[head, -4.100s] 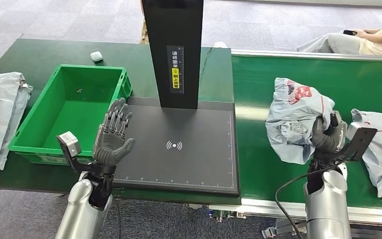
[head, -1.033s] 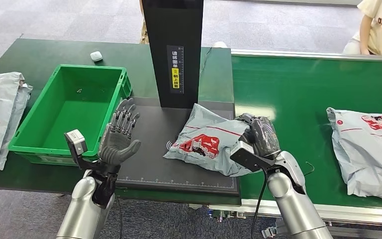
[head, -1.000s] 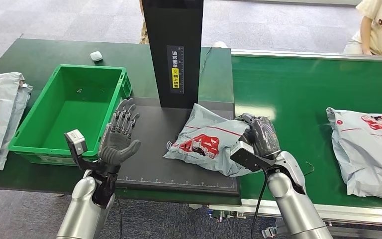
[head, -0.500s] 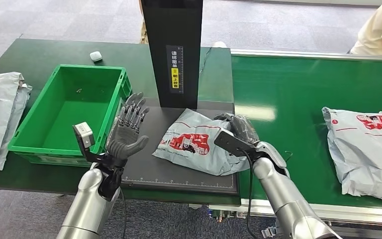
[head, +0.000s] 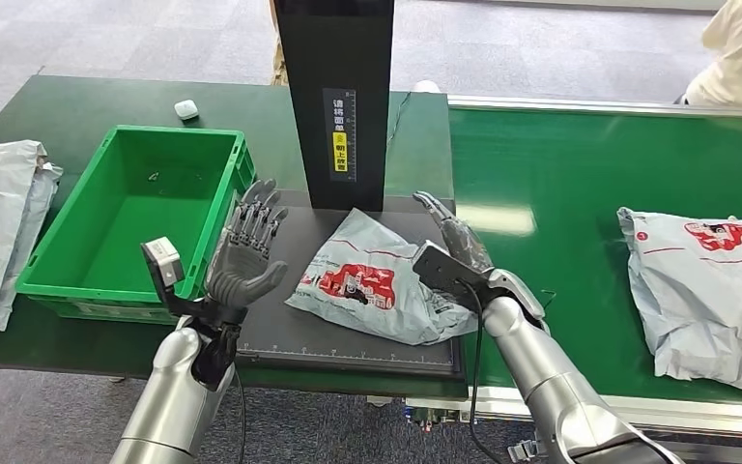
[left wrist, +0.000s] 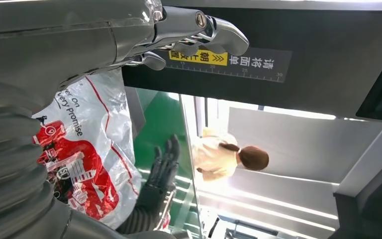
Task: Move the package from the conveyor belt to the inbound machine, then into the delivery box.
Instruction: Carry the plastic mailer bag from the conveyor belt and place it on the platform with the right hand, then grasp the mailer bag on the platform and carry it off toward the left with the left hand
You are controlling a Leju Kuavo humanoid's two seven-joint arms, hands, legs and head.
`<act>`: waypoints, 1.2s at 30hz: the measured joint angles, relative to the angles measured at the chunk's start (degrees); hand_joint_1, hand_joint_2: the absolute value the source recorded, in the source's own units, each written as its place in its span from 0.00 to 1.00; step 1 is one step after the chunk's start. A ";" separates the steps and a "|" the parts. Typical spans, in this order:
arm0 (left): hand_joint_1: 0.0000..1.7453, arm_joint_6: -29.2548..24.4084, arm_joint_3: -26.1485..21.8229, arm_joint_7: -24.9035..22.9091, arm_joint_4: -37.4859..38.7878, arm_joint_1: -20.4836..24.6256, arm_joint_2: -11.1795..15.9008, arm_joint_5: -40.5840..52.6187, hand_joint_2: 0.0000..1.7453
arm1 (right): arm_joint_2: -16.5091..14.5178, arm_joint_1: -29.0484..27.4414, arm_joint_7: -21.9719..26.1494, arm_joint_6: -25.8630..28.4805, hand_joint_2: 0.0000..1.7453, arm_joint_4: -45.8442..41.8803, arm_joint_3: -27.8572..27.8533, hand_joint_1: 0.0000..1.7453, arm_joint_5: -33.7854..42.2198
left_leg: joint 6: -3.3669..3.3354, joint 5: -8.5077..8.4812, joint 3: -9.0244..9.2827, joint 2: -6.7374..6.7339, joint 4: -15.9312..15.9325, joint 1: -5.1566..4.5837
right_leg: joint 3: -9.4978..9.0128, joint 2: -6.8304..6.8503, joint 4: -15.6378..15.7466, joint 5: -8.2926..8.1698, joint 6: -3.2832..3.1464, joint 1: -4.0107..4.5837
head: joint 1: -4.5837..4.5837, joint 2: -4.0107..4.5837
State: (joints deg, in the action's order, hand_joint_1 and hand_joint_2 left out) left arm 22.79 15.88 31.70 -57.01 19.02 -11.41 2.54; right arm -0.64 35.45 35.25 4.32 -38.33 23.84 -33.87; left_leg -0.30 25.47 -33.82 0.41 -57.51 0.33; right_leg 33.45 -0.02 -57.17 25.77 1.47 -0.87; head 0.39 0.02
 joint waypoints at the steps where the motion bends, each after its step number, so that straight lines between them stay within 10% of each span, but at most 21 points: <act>1: 0.00 0.01 0.08 0.40 -0.16 -0.15 0.00 0.51 1.00 | -0.07 -0.34 1.51 0.50 1.00 -0.69 -0.36 0.00 2.03 | 0.00 0.00 0.00 0.00 0.00 0.00 | 0.00 0.01 0.00 0.00 0.00 0.00 | 0.00 0.00; 16: 0.00 0.18 2.58 1.91 -1.21 -0.61 -0.02 3.51 1.00 | -0.13 -5.03 4.53 0.68 1.00 -14.39 -5.04 0.00 12.98 | 0.00 0.00 0.01 -0.01 -0.01 0.00 | 0.01 -0.01 0.00 0.00 0.00 0.00 | 0.00 0.00; 20: 0.00 0.17 2.72 1.96 -1.37 -0.63 -0.02 3.65 1.00 | -0.13 -5.24 4.53 0.63 0.00 -15.15 -5.20 0.00 13.47 | 0.00 0.00 0.01 -0.01 -0.01 0.00 | 0.01 -0.01 0.00 0.00 0.00 0.00 | 0.00 0.00; 36: 0.00 -6.52 12.50 1.62 3.69 1.12 -0.71 28.08 1.00 | 0.42 -13.16 4.55 -13.23 0.00 -30.08 -11.31 0.00 27.86 | -0.01 0.01 0.00 0.00 -0.01 -0.02 | 0.02 -0.01 0.03 0.00 0.00 -0.03 | -0.01 0.00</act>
State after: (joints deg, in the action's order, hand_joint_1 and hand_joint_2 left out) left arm 16.27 28.39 33.33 -53.32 20.14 -12.11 30.62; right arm -0.22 22.30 39.80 -8.90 -68.41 12.53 -6.01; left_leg -0.31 25.48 -33.82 0.41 -57.52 0.31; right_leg 33.47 -0.03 -57.15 25.77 1.48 -0.90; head 0.38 0.02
